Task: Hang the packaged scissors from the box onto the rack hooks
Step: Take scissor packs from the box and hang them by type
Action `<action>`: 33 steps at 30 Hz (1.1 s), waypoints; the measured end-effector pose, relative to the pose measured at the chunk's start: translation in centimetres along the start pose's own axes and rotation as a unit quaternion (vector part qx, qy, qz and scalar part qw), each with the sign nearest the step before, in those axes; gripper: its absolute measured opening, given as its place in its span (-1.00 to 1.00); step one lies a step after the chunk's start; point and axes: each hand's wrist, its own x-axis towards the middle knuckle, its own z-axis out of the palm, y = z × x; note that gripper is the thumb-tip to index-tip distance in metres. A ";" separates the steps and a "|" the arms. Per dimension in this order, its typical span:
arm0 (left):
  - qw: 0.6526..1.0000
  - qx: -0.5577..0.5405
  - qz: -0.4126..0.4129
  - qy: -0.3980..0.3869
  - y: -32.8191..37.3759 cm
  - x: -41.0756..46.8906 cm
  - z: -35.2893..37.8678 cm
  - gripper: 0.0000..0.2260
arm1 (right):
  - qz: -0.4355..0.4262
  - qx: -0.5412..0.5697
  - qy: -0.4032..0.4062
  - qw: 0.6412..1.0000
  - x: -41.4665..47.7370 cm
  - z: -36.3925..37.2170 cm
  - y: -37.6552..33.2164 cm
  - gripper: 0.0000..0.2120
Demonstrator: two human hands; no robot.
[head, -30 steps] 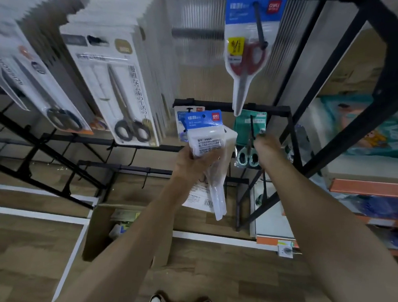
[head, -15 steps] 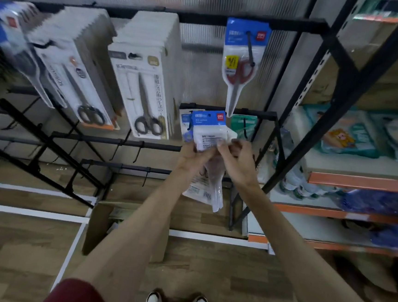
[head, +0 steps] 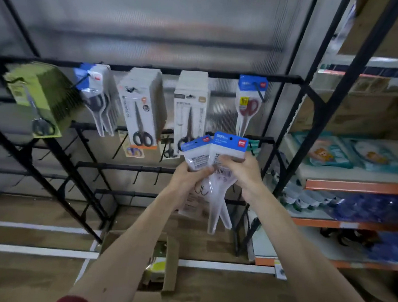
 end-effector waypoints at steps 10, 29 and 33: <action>0.995 -0.031 0.071 0.056 1.2 -9.7 -15.7 -0.88 | 0.017 0.000 0.077 0.997 -10.9 12.4 -0.6 -0.73; 0.988 -0.012 0.151 0.042 5.9 -9.9 -20.6 -0.85 | -0.055 -0.246 -0.032 0.967 -13.9 26.7 -4.2 -0.28; 0.986 -0.032 0.151 0.060 6.5 -9.1 -21.2 -0.83 | -0.094 -0.294 -0.058 0.949 -12.6 26.5 -4.6 -0.34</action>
